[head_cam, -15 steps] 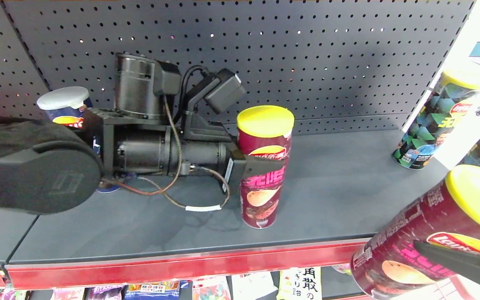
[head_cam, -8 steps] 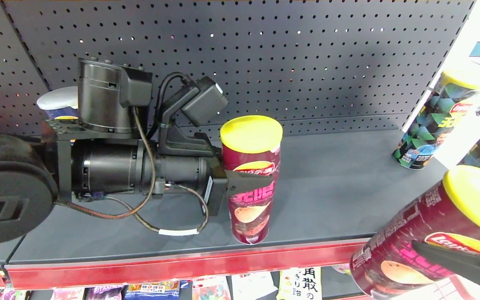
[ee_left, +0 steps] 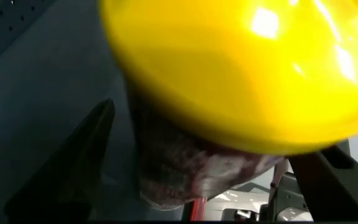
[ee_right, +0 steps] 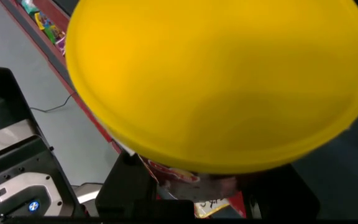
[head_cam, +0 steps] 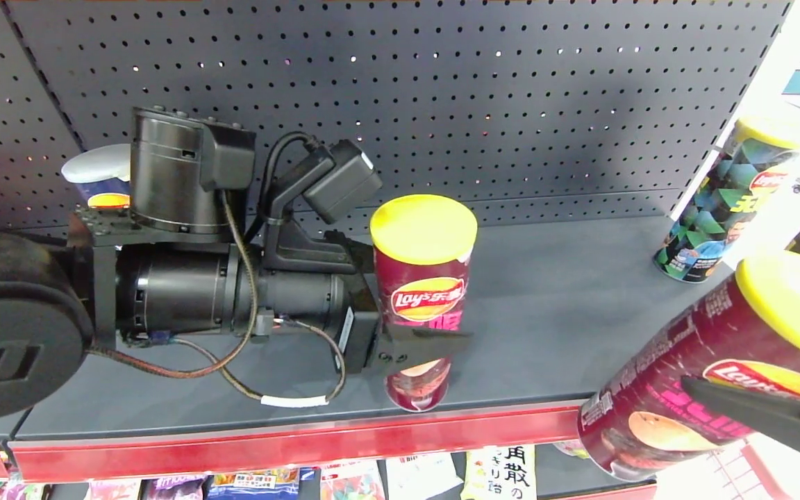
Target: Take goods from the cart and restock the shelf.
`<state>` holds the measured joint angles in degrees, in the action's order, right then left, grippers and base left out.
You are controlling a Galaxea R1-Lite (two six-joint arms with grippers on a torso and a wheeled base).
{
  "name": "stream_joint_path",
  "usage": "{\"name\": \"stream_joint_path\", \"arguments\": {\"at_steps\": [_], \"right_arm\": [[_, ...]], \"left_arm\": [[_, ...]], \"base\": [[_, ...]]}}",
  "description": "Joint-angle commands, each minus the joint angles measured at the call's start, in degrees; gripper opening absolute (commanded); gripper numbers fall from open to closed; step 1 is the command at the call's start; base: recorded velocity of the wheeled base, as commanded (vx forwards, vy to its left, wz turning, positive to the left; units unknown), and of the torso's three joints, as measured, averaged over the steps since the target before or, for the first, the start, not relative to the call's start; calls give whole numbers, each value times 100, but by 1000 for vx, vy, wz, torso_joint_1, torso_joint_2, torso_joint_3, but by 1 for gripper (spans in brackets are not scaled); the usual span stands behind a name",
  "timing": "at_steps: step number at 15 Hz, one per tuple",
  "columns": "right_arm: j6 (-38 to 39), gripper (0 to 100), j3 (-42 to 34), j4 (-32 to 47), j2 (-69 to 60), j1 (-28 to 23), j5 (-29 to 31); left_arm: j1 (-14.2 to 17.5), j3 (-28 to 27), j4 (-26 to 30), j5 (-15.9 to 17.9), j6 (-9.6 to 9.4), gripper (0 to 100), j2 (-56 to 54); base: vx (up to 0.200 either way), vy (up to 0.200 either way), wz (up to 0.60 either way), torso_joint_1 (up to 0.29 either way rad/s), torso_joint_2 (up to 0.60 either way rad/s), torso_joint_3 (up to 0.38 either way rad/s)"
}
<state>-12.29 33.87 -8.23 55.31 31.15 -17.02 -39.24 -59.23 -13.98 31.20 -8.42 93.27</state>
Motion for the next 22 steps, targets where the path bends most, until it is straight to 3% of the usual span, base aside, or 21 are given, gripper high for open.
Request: {"name": "stream_joint_path", "arguments": {"at_steps": [1, 4, 9, 11, 13, 15, 20, 22], "right_arm": [[-2, 0, 366, 5, 367, 5, -3], [7, 0, 955, -3, 1017, 5, -3], [-2, 0, 2274, -3, 2450, -3, -30], [-10, 0, 2704, -12, 2959, -12, -267], [-63, 0, 3117, -12, 3443, -100, -636], [-63, 0, 3680, -3, 3926, -100, -750], [-248, 0, 4462, -3, 4770, -74, -777], [-300, 0, 4550, -3, 4884, -65, -777]], "left_arm": [[22, 149, -17, -8, 87, 100, -151], [180, 641, -17, -52, 148, 100, -599], [804, 1731, -8, -43, 157, 100, -1777], [962, 2223, 10, -43, 157, 100, -2287], [1129, 2645, 18, -43, 289, 100, -2797], [1252, 2786, 36, -79, 500, 100, -3166], [1323, 2961, 484, -369, 526, 100, -3711], [1375, 3032, 484, -421, 728, 100, -3825]], "base": [[0, 0, 0, 0, 0, 0], [0, 0, 0, 0, 0, 0], [0, 0, 0, 0, 0, 0], [0, 0, 0, 0, 0, 0], [0, 0, 0, 0, 0, 0], [0, 0, 0, 0, 0, 0], [0, 0, 0, 0, 0, 0], [0, 0, 0, 0, 0, 0]]}}
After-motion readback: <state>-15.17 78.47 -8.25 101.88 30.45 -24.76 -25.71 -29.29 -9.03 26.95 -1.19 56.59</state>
